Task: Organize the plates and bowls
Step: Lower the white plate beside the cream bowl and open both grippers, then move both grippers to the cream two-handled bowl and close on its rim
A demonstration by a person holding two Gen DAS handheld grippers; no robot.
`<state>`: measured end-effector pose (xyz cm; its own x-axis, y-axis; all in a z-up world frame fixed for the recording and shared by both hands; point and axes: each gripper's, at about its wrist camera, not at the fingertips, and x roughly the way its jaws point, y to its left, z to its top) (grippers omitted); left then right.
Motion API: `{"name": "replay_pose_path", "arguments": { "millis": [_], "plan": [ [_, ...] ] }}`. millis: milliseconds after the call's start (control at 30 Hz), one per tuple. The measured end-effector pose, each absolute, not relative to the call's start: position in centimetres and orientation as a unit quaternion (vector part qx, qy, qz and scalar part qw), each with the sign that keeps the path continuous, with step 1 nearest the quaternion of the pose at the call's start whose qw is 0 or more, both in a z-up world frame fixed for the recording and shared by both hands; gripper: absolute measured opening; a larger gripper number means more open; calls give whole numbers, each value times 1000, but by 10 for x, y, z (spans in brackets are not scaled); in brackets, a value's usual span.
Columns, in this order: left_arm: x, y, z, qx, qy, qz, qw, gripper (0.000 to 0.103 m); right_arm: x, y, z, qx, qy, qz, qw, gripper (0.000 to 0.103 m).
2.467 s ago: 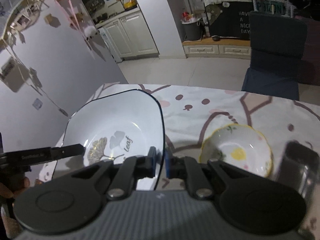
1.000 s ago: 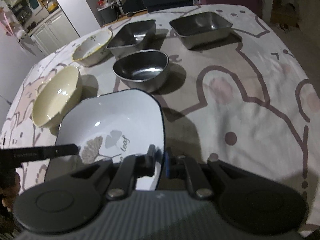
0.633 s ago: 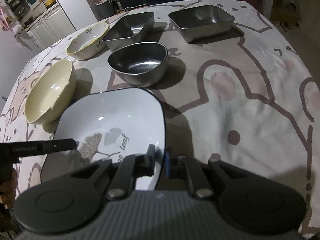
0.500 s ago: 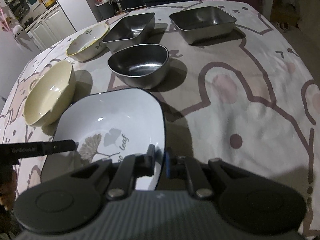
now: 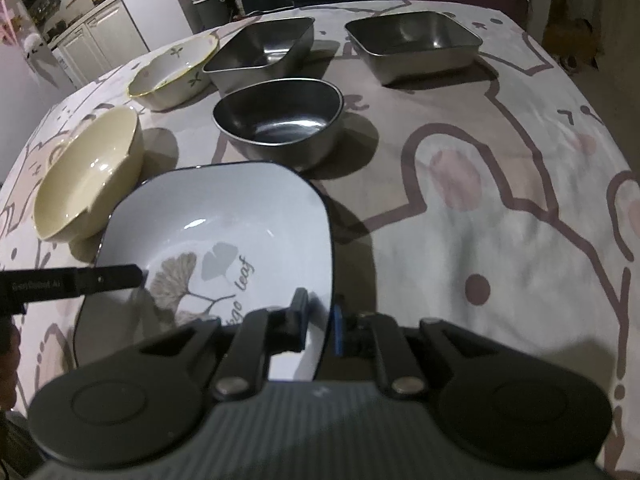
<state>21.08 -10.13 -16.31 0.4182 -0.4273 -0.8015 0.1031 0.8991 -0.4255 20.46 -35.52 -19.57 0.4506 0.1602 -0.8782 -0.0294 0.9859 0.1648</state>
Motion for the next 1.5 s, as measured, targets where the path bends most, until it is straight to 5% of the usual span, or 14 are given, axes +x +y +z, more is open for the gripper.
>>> {"name": "replay_pose_path", "arguments": {
  "millis": [800,933,1033,1433,1500],
  "plan": [
    [208,-104,-159,-124,519,-167,829,17,207,-358,-198,74,520,56,849,16],
    [205,-101,-158,-122,528,-161,825,31,208,-361,-197,81,520,55,848,21],
    [200,-97,-155,-117,526,-160,827,48,204,-363,-195,84,516,52,851,49],
    [170,-82,-126,-116,500,-160,843,101,173,-366,-168,93,482,63,869,76],
    [165,-76,-119,-123,493,-154,847,103,166,-363,-161,88,472,65,875,91]
  ]
}}
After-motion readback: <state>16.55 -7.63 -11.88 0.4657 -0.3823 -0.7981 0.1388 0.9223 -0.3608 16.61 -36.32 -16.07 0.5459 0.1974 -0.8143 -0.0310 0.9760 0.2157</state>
